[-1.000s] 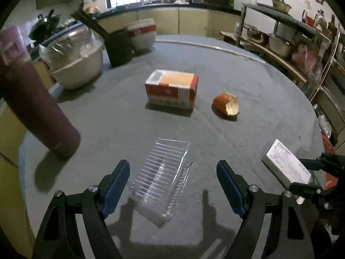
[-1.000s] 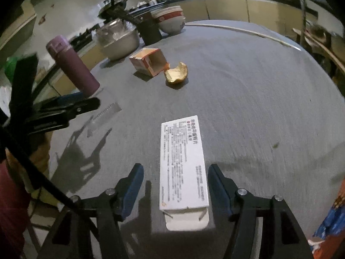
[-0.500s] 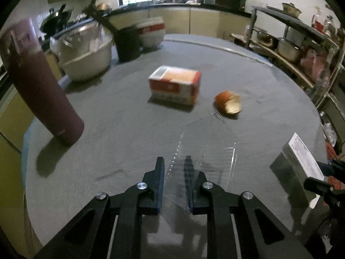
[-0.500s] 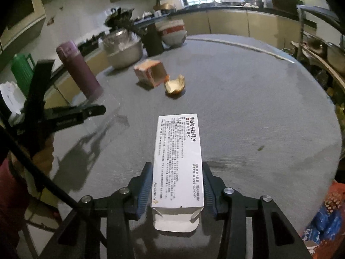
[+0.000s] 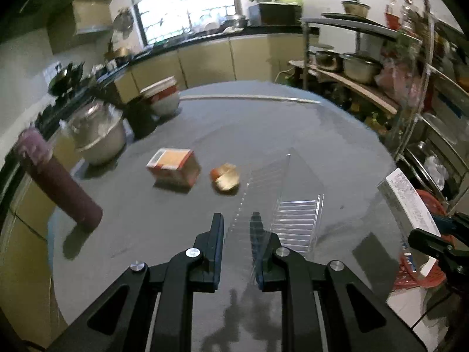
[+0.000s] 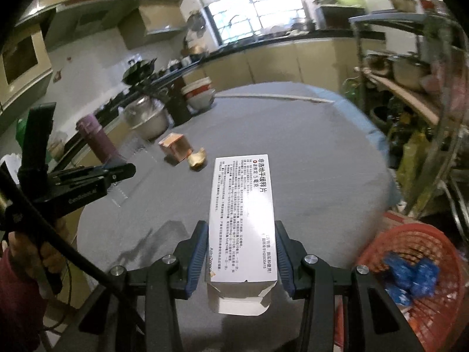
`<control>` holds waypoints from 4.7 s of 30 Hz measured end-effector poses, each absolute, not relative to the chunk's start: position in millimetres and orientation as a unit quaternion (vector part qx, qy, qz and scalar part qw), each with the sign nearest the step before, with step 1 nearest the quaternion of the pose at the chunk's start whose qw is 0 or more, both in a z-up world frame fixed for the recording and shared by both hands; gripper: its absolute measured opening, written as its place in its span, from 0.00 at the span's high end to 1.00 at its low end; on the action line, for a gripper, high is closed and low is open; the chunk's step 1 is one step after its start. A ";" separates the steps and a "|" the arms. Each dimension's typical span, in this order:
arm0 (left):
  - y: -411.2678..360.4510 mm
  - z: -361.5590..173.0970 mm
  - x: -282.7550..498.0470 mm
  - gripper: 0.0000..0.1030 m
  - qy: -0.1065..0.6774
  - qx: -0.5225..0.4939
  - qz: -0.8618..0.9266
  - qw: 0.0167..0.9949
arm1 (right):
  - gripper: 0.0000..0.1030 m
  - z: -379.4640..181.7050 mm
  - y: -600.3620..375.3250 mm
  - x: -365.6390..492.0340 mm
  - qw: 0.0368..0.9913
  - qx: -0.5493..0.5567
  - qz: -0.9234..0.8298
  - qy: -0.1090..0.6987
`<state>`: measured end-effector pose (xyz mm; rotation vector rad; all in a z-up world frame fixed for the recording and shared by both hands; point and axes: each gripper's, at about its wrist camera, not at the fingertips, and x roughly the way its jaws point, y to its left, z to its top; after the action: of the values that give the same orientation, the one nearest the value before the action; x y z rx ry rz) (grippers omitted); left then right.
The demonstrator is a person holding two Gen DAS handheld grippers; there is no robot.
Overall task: Collect trash
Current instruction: 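Carry the clear tray and white box with both tools over the red basket, then open both tools to drop the tray and box into the red basket, then move the right tool toward the orange peel while the left approaches the orange-and-white box, then grasp the orange peel with the right tool while the left grasps the orange-and-white box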
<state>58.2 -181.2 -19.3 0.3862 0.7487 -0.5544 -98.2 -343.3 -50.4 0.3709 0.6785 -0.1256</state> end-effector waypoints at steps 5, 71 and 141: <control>-215.0 -7.0 29.7 0.82 0.334 0.213 -0.278 0.875 | 0.55 -37.6 -360.8 -128.2 0.927 0.191 -0.087 0.310; -412.5 -80.0 -95.7 0.77 0.443 0.258 -0.512 0.689 | 0.51 -122.1 -511.4 -284.9 0.815 0.437 -0.240 0.295; -167.3 -61.4 321.8 0.31 0.586 -0.014 -0.055 0.808 | 0.66 -115.6 -295.6 173.8 0.887 0.159 0.035 0.433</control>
<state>321.8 -167.3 -61.4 -0.0291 1.2530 -0.1174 173.8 -295.6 -115.6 0.3303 0.8993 0.0718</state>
